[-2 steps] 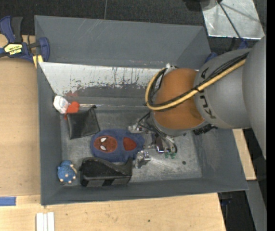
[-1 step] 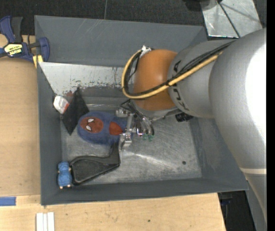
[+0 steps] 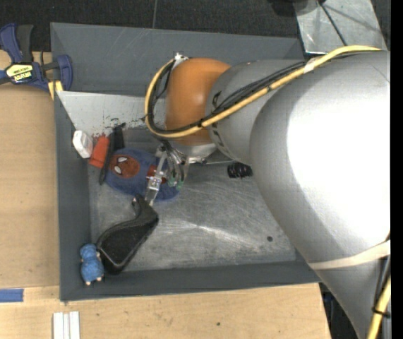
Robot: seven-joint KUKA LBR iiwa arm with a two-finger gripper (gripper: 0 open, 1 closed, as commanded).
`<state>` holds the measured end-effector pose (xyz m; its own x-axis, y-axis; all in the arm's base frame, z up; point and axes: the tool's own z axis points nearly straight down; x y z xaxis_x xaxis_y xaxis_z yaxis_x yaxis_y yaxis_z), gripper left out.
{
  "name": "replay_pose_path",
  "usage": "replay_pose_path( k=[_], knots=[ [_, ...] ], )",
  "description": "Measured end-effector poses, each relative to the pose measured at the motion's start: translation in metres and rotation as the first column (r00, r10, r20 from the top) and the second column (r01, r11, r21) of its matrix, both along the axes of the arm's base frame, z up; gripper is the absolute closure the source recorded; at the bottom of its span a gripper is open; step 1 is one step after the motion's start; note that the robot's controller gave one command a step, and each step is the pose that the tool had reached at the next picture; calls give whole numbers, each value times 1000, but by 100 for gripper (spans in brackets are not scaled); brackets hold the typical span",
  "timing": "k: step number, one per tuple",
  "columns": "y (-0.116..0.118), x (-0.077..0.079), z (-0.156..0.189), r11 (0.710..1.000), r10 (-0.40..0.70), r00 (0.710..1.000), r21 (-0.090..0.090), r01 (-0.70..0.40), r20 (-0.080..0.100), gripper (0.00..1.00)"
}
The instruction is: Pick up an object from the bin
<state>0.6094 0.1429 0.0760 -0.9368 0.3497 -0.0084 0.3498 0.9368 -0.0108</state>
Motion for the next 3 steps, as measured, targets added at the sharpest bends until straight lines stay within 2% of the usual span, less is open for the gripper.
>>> replay_pose_path(
  k=[1, 2, 3],
  knots=[
    [-2, 2, 2, 1000, 0, 1000, 11, 0, 1, 0],
    [-1, 3, 3, 1000, 3, 1000, 11, -4, 4, 100],
    [-2, 5, 70, 1000, 6, 1000, 14, -6, 5, 100]
  ],
)
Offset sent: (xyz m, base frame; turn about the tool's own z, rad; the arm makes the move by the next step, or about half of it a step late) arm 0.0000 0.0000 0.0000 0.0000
